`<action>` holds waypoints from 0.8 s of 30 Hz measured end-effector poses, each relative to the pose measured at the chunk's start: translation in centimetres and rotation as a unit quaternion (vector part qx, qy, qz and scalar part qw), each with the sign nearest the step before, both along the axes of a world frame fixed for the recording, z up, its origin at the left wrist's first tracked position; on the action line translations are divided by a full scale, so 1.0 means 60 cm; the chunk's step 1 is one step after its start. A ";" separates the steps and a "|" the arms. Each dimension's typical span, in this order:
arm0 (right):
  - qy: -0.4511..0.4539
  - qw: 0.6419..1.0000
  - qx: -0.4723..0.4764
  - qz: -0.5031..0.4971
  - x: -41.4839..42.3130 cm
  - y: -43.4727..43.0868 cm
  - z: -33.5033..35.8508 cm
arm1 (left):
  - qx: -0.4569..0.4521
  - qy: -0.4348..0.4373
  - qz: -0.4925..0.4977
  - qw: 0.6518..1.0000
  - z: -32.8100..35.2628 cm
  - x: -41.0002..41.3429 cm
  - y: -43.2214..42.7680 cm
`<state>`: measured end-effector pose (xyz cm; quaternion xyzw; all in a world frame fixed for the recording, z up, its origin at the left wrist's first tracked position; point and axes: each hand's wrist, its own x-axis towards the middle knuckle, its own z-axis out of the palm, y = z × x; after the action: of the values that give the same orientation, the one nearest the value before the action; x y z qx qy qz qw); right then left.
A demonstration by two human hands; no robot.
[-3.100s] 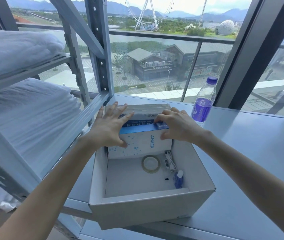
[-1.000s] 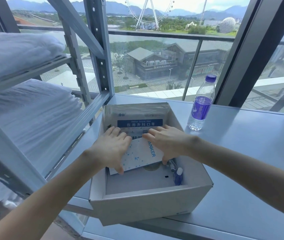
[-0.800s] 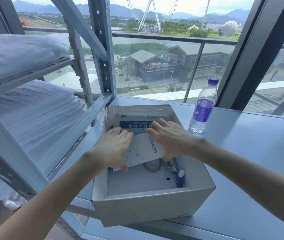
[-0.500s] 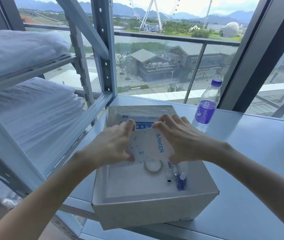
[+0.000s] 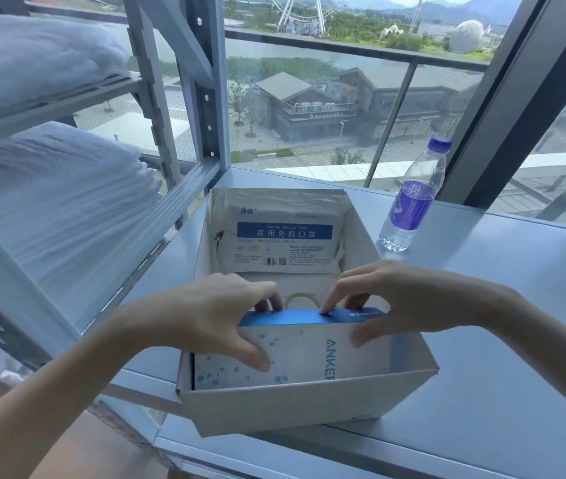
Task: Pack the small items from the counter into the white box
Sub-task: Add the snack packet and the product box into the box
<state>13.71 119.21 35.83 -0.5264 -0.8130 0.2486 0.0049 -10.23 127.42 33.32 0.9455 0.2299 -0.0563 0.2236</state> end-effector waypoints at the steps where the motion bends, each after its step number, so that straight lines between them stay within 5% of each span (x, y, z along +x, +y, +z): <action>1: 0.019 1.000 -0.003 -0.004 0.002 -0.008 0.001 | 0.003 0.008 -0.002 1.000 0.003 -0.005 -0.006; 5: 0.051 0.999 0.009 -0.017 0.000 -0.060 -0.002 | -0.014 0.036 -0.019 0.999 0.022 -0.032 -0.046; 11: -0.107 0.976 0.184 0.034 -0.032 -0.104 -0.029 | 0.153 0.089 0.006 0.984 0.008 -0.023 -0.113; 14: -0.097 0.969 0.226 0.015 -0.034 -0.094 -0.038 | 0.200 0.050 0.037 0.978 -0.005 -0.015 -0.112; 24: -0.172 0.978 0.114 0.018 -0.043 -0.083 -0.028 | 0.059 0.086 -0.001 0.995 -0.002 -0.012 -0.084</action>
<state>11.11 114.24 34.15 -0.5428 -0.8340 0.0598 -0.0792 -10.96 122.36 33.22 0.9490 0.2499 -0.1238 0.1472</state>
